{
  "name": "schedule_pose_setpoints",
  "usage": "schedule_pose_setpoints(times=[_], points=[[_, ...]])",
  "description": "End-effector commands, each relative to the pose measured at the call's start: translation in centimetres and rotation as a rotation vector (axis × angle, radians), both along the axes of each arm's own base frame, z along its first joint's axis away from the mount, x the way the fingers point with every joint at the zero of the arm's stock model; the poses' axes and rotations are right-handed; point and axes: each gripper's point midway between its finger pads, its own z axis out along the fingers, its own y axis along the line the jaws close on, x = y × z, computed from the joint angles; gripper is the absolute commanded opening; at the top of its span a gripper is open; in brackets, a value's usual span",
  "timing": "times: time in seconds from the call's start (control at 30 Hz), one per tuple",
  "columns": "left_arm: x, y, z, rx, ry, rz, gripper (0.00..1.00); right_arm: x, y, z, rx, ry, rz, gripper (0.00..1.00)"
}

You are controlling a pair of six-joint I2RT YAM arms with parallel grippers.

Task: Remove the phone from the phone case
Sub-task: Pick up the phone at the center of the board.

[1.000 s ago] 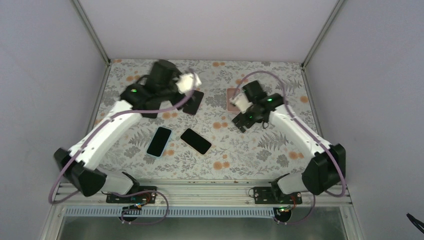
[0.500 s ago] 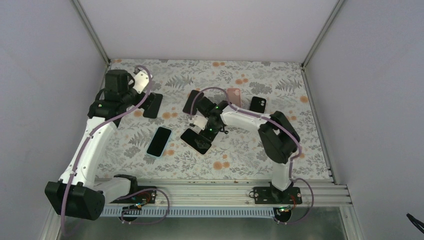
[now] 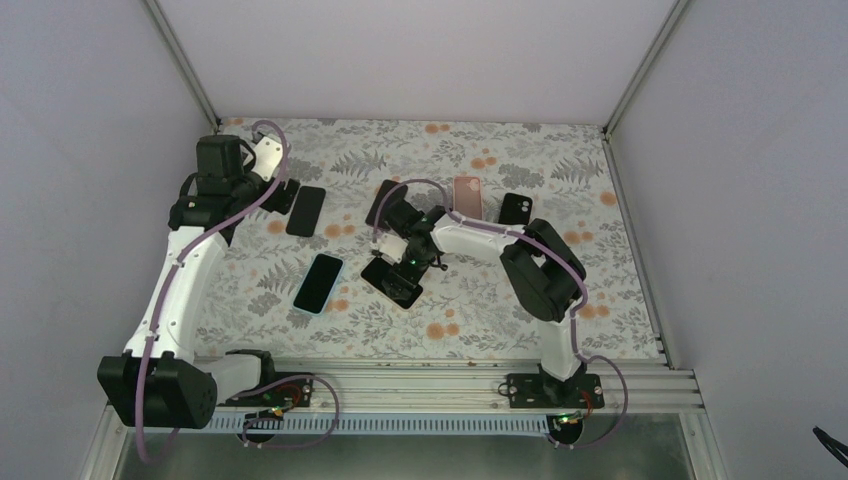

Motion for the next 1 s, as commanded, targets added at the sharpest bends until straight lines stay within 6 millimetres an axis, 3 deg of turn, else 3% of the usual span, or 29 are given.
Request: schedule_pose_setpoints(times=[0.0, 0.27, 0.47, 0.63, 0.77, 0.9, 0.97], points=[[0.3, -0.2, 1.8, -0.043, -0.042, -0.01, 1.0, -1.8, -0.3, -2.2, -0.072, 0.013, 0.014, 1.0], [0.1, 0.0, 1.8, -0.058, -0.041, -0.008, 1.0, -3.3, -1.6, -4.9, -0.216, -0.046, 0.044, 1.0], [-0.1, 0.2, 1.9, -0.056, -0.048, -0.002, 1.0, -2.4, -3.2, -6.5, -0.293, -0.125, 0.05, 0.98], [0.3, 0.2, 1.2, -0.054, -0.033, -0.002, 1.0, -1.4, -4.6, -7.3, -0.335, -0.197, 0.052, 0.69], [0.6, -0.9, -0.3, -0.085, 0.028, -0.058, 1.0, 0.8, -4.4, -5.3, -0.285, -0.281, 0.02, 0.57], [0.5, -3.8, -2.6, -0.193, 0.181, -0.188, 1.0, 4.7, -4.2, -1.0, -0.207, -0.43, -0.054, 0.42], [0.2, -5.9, -3.0, -0.283, 0.253, -0.29, 1.0, 6.5, -3.9, 1.3, -0.145, -0.487, -0.088, 0.43]])
